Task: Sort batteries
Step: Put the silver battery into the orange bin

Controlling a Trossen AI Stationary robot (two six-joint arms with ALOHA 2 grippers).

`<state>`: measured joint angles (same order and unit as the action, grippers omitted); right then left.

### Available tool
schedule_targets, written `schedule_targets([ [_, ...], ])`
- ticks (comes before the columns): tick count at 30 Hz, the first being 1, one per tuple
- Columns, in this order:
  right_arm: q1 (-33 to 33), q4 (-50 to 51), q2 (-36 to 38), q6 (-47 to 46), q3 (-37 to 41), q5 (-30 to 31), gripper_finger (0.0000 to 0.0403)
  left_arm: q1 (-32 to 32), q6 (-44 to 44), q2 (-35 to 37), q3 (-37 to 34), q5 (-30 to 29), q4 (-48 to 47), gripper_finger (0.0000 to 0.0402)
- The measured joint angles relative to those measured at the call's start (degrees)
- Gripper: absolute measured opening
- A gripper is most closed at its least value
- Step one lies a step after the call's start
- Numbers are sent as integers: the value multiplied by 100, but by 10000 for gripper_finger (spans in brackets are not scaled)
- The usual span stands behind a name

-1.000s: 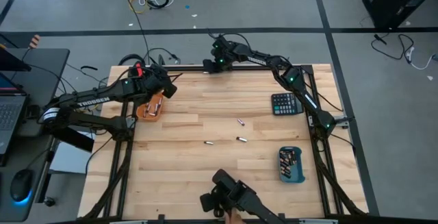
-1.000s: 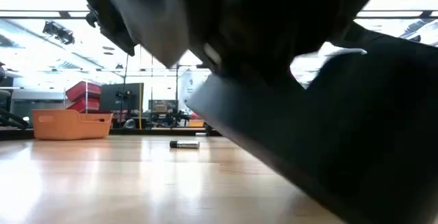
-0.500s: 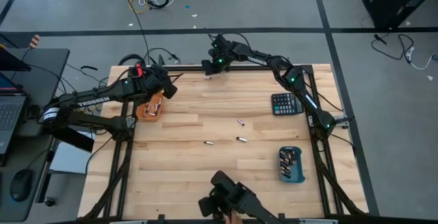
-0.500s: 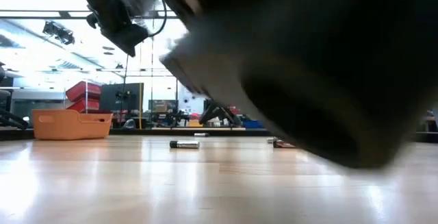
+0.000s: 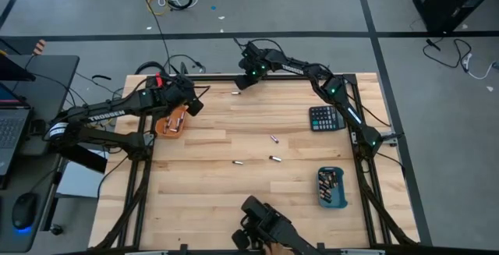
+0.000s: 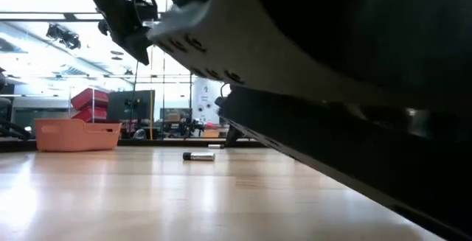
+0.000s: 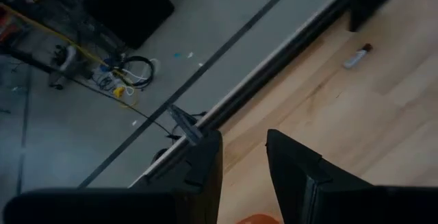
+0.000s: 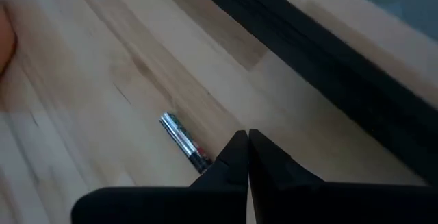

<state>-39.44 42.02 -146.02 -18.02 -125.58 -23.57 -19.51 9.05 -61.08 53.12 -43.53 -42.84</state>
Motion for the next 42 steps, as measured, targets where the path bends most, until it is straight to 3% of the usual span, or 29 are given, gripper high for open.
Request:
schedule_targets([
  [5,0,3,-2,636,0,-80,0,0,-511,-74,2,979,383,113],
  [10,-70,28,144,640,2,-637,5,0,-1332,-337,2,2132,1176,113],
  [15,-133,284,807,879,0,-968,2,-2,-2412,-951,1,2792,2066,113],
  [19,32,896,1556,1367,0,-686,0,-77,-3357,-1551,0,3538,2528,111],
  [27,440,2013,3149,1671,-2,746,2,-951,-3588,-2547,1,3381,3795,105],
  [35,677,2438,4273,1381,-4,979,3,-1730,-3578,-3719,719,3637,3874,83],
  [42,1182,2511,4491,1255,-1,1205,3,-2007,-3584,-4704,1584,4199,3079,21],
])
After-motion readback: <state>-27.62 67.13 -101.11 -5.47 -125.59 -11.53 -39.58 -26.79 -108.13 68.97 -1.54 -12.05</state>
